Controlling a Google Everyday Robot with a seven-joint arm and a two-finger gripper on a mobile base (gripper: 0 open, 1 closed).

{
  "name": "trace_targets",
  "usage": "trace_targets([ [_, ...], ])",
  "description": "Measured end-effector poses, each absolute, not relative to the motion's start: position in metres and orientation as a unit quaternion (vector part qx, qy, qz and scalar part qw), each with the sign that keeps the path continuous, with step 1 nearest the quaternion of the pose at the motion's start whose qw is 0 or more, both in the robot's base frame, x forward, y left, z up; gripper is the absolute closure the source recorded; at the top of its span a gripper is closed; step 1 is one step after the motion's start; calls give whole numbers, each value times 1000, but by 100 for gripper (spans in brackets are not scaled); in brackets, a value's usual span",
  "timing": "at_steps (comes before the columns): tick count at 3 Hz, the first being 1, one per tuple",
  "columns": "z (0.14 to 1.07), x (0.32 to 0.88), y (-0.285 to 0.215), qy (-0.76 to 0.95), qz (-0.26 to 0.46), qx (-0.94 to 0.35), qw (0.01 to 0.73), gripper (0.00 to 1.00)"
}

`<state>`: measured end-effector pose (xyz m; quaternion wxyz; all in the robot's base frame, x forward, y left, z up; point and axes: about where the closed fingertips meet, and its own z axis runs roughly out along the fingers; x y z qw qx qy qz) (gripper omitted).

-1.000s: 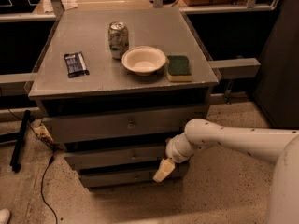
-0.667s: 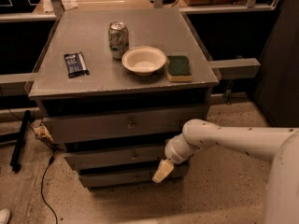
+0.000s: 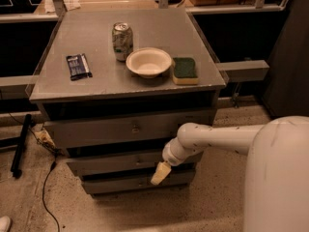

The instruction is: Open middle drawer

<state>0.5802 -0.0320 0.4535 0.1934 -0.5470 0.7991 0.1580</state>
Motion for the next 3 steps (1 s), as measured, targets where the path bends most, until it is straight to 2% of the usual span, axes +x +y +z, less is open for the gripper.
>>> trace_targets([
  [1, 453, 590, -30, 798, 154, -547, 200, 0],
  [3, 438, 570, -23, 800, 182, -544, 177, 0],
])
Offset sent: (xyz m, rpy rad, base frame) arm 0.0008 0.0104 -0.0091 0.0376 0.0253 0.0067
